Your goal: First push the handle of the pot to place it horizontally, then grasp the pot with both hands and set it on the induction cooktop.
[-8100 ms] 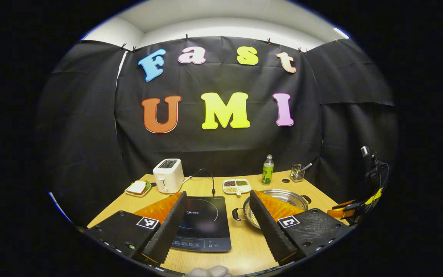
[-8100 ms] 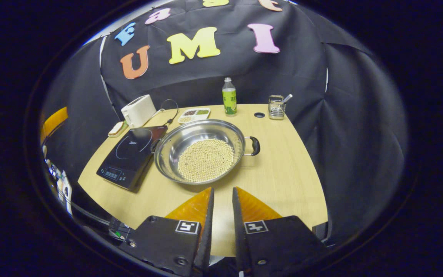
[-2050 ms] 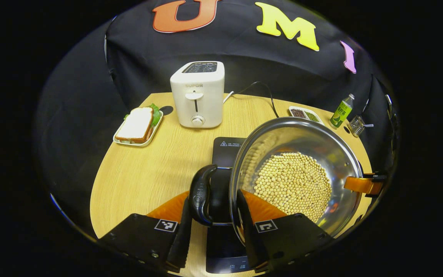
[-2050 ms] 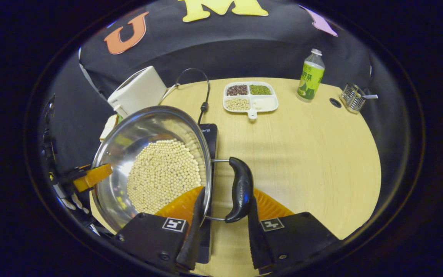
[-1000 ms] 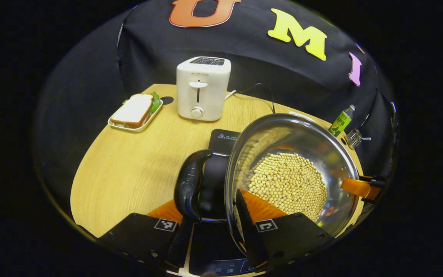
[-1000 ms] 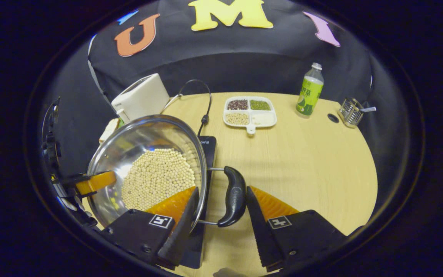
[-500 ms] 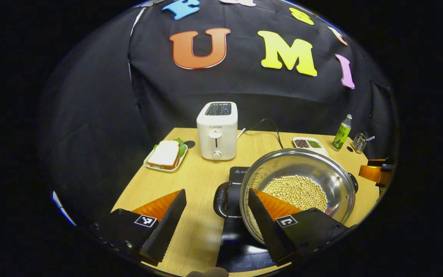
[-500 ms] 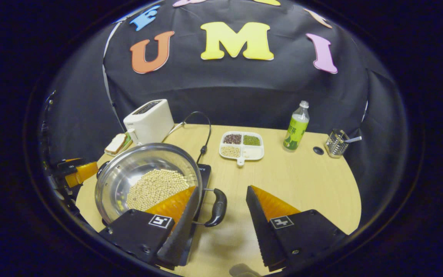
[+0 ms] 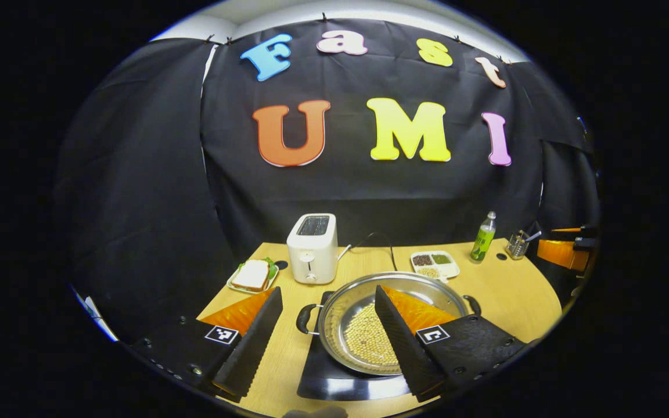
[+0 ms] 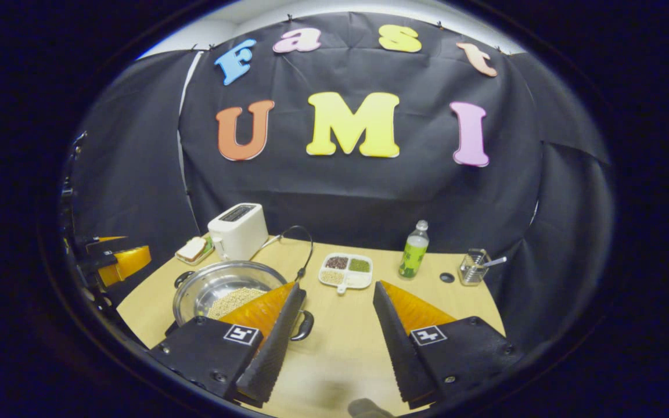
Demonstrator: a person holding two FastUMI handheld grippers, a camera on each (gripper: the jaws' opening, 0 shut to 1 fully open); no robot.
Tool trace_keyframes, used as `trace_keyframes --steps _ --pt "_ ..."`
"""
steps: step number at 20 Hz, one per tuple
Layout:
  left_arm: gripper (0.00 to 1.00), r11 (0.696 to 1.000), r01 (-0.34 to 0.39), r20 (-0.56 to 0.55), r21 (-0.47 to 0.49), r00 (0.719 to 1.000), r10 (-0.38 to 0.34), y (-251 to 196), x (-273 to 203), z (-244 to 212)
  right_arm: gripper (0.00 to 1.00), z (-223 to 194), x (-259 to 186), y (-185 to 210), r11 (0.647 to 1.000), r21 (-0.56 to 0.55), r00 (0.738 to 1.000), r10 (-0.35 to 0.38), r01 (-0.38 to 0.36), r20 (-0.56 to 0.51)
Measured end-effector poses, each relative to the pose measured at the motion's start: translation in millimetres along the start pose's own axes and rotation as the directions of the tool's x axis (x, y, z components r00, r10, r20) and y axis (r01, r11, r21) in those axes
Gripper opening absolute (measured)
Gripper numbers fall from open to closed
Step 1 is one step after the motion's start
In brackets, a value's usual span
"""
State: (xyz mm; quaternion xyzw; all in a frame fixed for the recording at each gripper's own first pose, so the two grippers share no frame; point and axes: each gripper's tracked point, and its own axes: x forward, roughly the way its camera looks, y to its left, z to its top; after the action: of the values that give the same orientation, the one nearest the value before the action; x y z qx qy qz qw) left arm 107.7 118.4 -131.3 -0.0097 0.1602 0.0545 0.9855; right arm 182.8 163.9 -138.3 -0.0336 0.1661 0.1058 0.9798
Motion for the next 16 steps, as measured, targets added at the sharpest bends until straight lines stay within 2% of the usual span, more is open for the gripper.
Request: trace_keyframes --steps 3,5,8,16 --pt "0.95 1.000 0.014 0.068 -0.018 0.998 -0.013 -28.9 -24.0 31.6 0.81 27.9 -37.9 -27.8 1.000 -0.025 0.996 -0.004 0.006 0.090" --pt "0.95 0.999 0.020 0.101 -0.034 0.995 -0.016 -48.3 -42.0 46.6 1.00 36.6 -62.1 -45.0 0.999 -0.035 0.992 -0.007 0.011 0.124" --pt "0.95 1.000 0.001 0.162 -0.013 0.987 0.002 -72.4 -67.1 65.3 1.00 51.0 -92.6 -75.7 1.000 -0.003 0.987 -0.018 0.019 0.158" --pt "0.95 0.999 0.041 0.277 0.005 0.960 -0.041 -156.5 -130.5 91.7 1.00 65.5 -156.5 -154.4 0.997 0.063 0.965 -0.066 0.052 0.254"
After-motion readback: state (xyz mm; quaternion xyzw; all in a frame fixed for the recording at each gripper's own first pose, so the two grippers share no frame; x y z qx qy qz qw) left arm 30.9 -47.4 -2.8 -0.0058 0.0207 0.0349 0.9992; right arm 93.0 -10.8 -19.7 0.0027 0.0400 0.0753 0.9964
